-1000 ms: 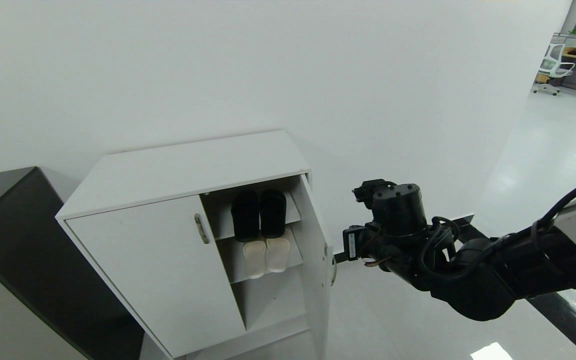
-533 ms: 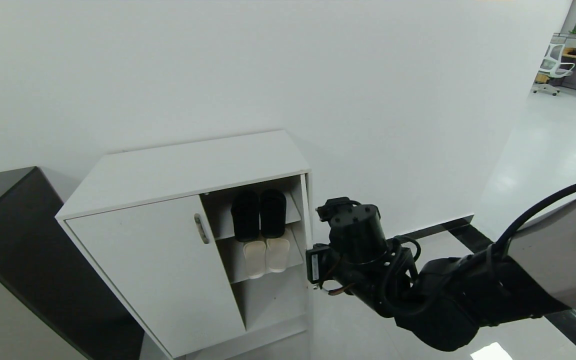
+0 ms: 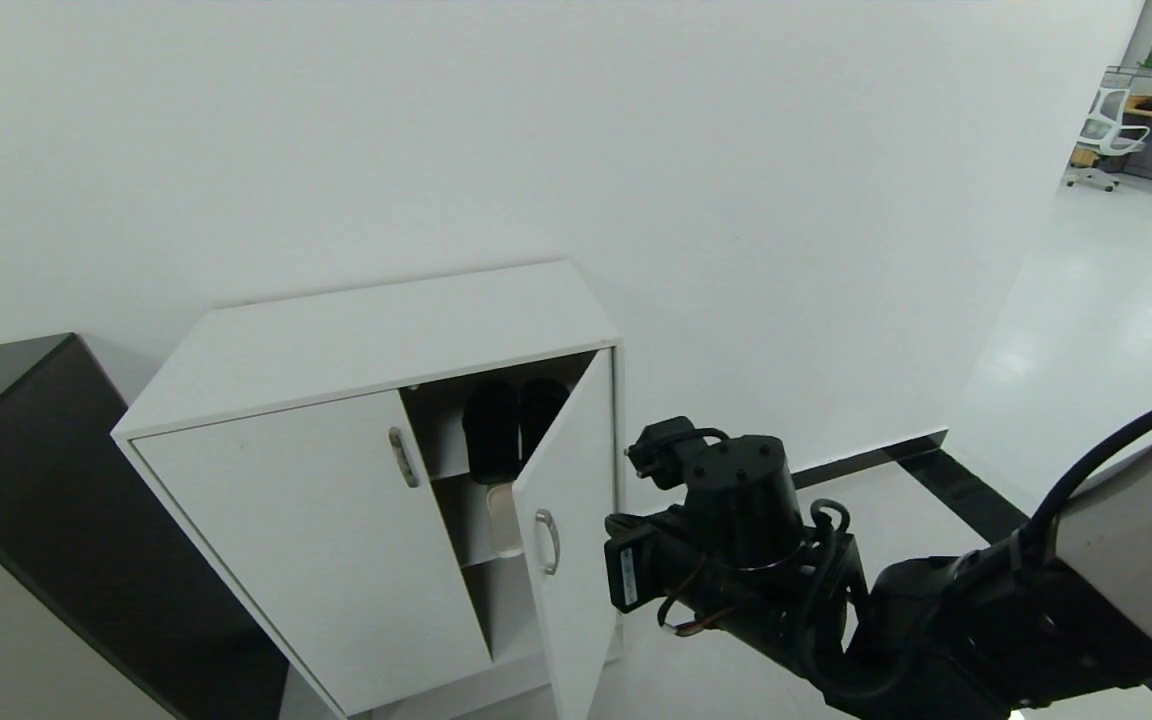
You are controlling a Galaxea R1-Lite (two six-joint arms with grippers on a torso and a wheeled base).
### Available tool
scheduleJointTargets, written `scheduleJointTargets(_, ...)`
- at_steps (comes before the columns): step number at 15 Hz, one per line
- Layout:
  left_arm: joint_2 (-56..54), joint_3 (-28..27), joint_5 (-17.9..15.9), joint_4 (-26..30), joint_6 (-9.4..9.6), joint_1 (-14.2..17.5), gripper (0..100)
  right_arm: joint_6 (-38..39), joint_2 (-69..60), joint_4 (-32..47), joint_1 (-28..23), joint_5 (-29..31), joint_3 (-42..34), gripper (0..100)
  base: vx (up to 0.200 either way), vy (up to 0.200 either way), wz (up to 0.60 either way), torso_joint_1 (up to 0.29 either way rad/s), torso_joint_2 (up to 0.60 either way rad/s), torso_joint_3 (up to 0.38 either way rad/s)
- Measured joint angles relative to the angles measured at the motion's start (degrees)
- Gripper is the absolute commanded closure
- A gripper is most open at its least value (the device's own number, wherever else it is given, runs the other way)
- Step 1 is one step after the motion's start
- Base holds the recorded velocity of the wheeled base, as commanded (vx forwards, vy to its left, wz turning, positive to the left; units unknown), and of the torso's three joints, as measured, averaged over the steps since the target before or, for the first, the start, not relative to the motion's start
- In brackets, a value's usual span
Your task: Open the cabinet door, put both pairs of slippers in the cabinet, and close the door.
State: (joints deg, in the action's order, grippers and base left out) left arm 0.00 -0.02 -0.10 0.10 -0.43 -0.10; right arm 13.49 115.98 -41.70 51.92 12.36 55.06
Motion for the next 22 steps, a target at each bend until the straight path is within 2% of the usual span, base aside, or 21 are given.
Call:
scheduleJointTargets(5, 0.00, 0.00, 0.00, 0.00, 0.00, 0.00, 100, -3.67, -0.38, -6.90, -0.90, -1.56, -4.52, 100, 0.000, 0.000, 0.00, 0.000, 0.00, 0.000)
scheduleJointTargets(12, 0.00, 0.02, 0.02, -0.02, 0.00, 0.00, 100, -3.60, -0.05, -6.94, -0.96, -1.74, -4.94, 100, 0.000, 0.000, 0.60, 0.002, 0.01, 0.003)
scheduleJointTargets(16, 0.00, 0.02, 0.02, 0.01, 0.00, 0.00, 100, -4.57, -0.02, -7.86, -1.62, -1.56, -5.73, 100, 0.000, 0.000, 0.00, 0.000, 0.00, 0.000)
scheduleJointTargets(19, 0.00, 0.02, -0.01, -0.02, 0.00, 0.00, 100, -10.33, -0.55, -10.48, -3.52, -1.99, -9.47, 100, 0.000, 0.000, 0.00, 0.000, 0.00, 0.000)
scheduleJointTargets(21, 0.00, 0.02, 0.00, 0.00, 0.00, 0.00, 100, -11.73, -1.62, -10.98, -5.34, -7.19, -12.92, 100, 0.000, 0.000, 0.00, 0.000, 0.00, 0.000)
scheduleJointTargets(22, 0.00, 0.02, 0.02, 0.00, 0.00, 0.00, 100, -11.86, -2.26, -11.03, -6.33, -11.98, -14.71, 100, 0.000, 0.000, 0.00, 0.000, 0.00, 0.000)
